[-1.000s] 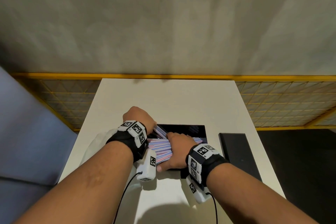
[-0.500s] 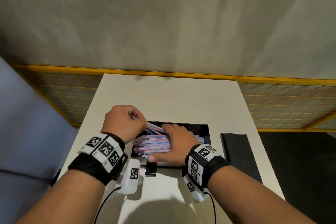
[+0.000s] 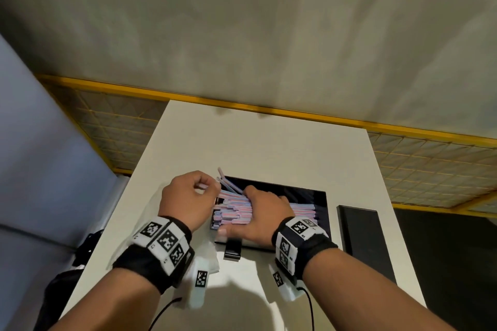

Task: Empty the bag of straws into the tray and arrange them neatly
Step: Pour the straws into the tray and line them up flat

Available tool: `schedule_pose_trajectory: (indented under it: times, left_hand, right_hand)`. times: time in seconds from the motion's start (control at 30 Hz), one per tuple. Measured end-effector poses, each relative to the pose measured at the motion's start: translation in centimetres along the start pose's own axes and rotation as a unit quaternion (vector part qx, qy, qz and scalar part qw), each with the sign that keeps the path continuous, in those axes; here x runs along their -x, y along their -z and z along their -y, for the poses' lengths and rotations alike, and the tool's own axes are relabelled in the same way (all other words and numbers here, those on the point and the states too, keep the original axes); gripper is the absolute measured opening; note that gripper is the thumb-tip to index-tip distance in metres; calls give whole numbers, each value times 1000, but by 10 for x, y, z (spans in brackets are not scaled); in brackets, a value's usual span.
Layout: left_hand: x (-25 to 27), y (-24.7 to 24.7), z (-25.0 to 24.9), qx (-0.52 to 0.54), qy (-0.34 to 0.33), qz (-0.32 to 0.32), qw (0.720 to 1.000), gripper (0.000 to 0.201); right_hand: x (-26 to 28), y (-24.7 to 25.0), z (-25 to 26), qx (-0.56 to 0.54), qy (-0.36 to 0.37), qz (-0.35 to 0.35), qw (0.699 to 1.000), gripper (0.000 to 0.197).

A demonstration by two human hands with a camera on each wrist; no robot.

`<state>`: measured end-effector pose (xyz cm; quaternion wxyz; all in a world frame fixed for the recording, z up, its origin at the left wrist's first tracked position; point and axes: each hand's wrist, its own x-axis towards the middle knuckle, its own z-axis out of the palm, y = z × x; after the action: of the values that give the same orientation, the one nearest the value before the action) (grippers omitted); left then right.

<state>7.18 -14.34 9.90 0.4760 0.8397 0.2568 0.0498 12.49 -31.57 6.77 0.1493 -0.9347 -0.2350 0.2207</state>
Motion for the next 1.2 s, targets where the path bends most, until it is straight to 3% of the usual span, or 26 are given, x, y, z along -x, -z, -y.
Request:
schedule_pose_trajectory:
  times: [0.13,0.3,0.37,0.43,0.5,0.57,0.7,0.9,1.07,1.13,1.2]
  left_hand:
    - [3,-4,-4,-54,-22,-14,998,10]
    - [5,-15,0,-90,-54,91,990,28]
    - [5,-16,1,-102,-62,112,986,37]
    - [4,-11,-1,-97,-61,81,990,38]
    - [-2,-2,-6,-67,-48,7,997,30]
    - [-10,5,-13,-74,-27,-18,997,40]
    - [-29,-3,-31,-219,-49,103,969,68]
    - [-40,-27,-33,-337,-90,128,928,26]
    - [-35,-24,-41,-327,-112,120,931,19]
    - [-30,-18,-51,-312,-126,116,934,16]
    - [-23,-5,-63,-292,-148,92,940,14]
  right_hand:
    - [-4,-3,1,22,-18,5,1000,87]
    - [0,4,6,-7,-18,-1,1000,71]
    - [0,4,3,2,-24,11,1000,75]
    - [-1,4,-3,14,-34,26,999,82]
    - [-1,4,-6,18,-42,36,998,84]
    - [0,5,-7,13,-45,44,998,83]
    - [-1,5,-7,11,-43,50,998,97]
    - [4,3,-10,9,-39,34,999,87]
    - [9,6,-14,-16,-32,38,999,83]
    - [11,6,-17,-44,-32,17,998,87]
    - [13,6,-20,-87,-37,-7,996,107]
